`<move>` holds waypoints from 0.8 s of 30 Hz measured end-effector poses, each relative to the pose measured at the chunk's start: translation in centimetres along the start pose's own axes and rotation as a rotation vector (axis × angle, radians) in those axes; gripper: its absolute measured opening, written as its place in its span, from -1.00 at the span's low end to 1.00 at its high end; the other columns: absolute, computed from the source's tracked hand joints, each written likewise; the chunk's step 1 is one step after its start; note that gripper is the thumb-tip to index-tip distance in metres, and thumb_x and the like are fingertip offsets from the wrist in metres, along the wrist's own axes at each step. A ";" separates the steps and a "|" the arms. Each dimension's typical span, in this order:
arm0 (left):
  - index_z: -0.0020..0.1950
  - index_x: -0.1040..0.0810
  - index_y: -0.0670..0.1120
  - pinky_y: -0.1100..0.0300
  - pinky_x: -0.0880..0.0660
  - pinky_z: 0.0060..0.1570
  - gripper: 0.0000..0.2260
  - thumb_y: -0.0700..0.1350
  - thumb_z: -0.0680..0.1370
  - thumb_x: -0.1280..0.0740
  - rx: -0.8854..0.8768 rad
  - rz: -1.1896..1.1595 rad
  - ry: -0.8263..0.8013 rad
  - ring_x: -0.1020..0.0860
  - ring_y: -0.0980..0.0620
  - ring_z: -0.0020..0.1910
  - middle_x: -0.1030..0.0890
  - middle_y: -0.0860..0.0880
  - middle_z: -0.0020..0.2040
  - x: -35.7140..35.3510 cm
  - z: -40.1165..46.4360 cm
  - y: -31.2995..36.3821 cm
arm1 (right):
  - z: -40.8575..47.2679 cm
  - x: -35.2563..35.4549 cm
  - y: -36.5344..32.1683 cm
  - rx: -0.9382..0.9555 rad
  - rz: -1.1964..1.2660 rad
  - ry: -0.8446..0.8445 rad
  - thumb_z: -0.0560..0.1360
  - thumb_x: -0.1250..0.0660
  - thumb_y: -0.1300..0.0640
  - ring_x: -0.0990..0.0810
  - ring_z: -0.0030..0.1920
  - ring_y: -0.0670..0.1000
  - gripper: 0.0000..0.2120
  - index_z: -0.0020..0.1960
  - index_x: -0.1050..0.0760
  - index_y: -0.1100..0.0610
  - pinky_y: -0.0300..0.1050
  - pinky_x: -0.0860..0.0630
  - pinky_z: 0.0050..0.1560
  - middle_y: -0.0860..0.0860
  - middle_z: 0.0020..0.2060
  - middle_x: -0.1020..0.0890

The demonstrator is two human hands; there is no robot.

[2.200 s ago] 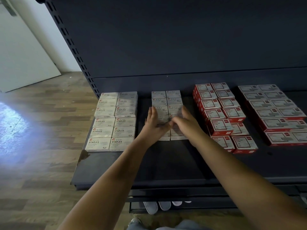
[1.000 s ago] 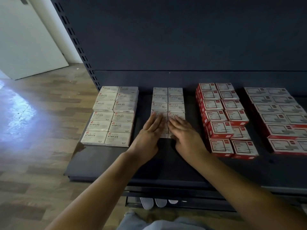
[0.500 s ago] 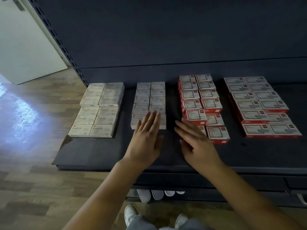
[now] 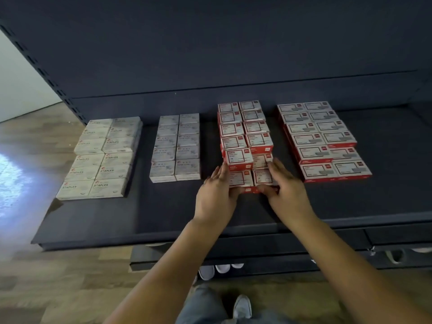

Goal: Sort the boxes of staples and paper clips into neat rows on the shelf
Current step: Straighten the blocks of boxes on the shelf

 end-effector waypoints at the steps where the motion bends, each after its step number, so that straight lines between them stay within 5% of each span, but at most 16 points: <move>1: 0.51 -0.15 -0.05 0.01 -0.44 0.20 -0.38 -0.04 0.52 -0.34 -0.006 -0.012 0.008 -0.40 -0.05 0.33 -0.38 -0.01 0.41 -0.1 0.1 0.0 | 0.1 -0.1 0.0 0.001 0.003 0.005 0.43 -0.39 0.33 -0.32 0.39 0.10 -0.39 0.43 -0.26 0.23 -0.31 -0.14 0.32 0.15 0.41 -0.30; 7: 0.50 -0.17 -0.08 -0.02 -0.44 0.21 -0.41 -0.18 0.52 -0.32 0.006 -0.167 0.017 -0.38 -0.07 0.35 -0.40 -0.05 0.39 -1.2 0.3 -0.4 | -0.3 -0.2 0.0 -0.047 0.043 0.025 0.43 -0.37 0.37 -0.22 0.43 0.09 -0.33 0.46 -0.16 0.25 -0.58 0.02 0.26 0.18 0.44 -0.23; 11: 0.52 -0.12 -0.02 -0.02 -0.35 0.32 -0.37 -0.28 0.51 -0.29 0.076 -0.343 0.012 -0.28 -0.05 0.42 -0.31 -0.03 0.44 -2.1 0.0 -0.7 | -0.5 -0.8 -0.4 -0.173 0.160 -0.065 0.51 -0.29 0.28 0.01 0.46 -0.12 -0.28 0.52 0.05 0.08 -0.34 0.05 0.34 -0.01 0.51 -0.02; 17: 0.52 -0.11 0.01 0.00 -0.30 0.37 -0.36 -0.30 0.51 -0.27 0.121 -0.515 -0.005 -0.24 0.02 0.45 -0.29 0.02 0.46 -2.6 -0.1 -0.9 | -0.5 -1.3 -0.7 -0.235 0.157 -0.143 0.55 -0.24 0.25 0.11 0.48 -0.11 -0.25 0.52 0.20 0.04 -0.32 0.09 0.32 -0.05 0.51 0.14; 21: 0.46 -0.22 0.09 0.11 -0.42 0.28 -0.43 -0.18 0.51 -0.32 0.150 -0.682 -0.045 -0.42 0.14 0.30 -0.46 0.05 0.33 -2.2 -0.1 -0.8 | -0.5 -1.3 -0.6 -0.233 0.205 -0.191 0.55 -0.26 0.14 0.12 0.42 -0.22 -0.23 0.51 0.21 -0.02 -0.28 0.09 0.33 -0.11 0.50 0.15; 24: 0.36 -0.26 0.21 0.36 -0.45 0.11 -0.49 -0.19 0.52 -0.34 0.204 -0.904 -0.033 -0.50 0.30 0.14 -0.54 0.16 0.17 -1.6 -0.2 -0.1 | -0.3 -0.8 -0.4 -0.223 0.263 -0.171 0.52 -0.31 0.11 0.07 0.45 -0.20 -0.23 0.51 0.12 -0.08 -0.19 0.05 0.40 -0.13 0.51 0.03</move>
Point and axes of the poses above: each hand's wrist, its own z-axis towards the middle knuckle, its own x-axis out of the back of the hand, y = z × x, the point moved 7 cm from there along z, towards the middle knuckle
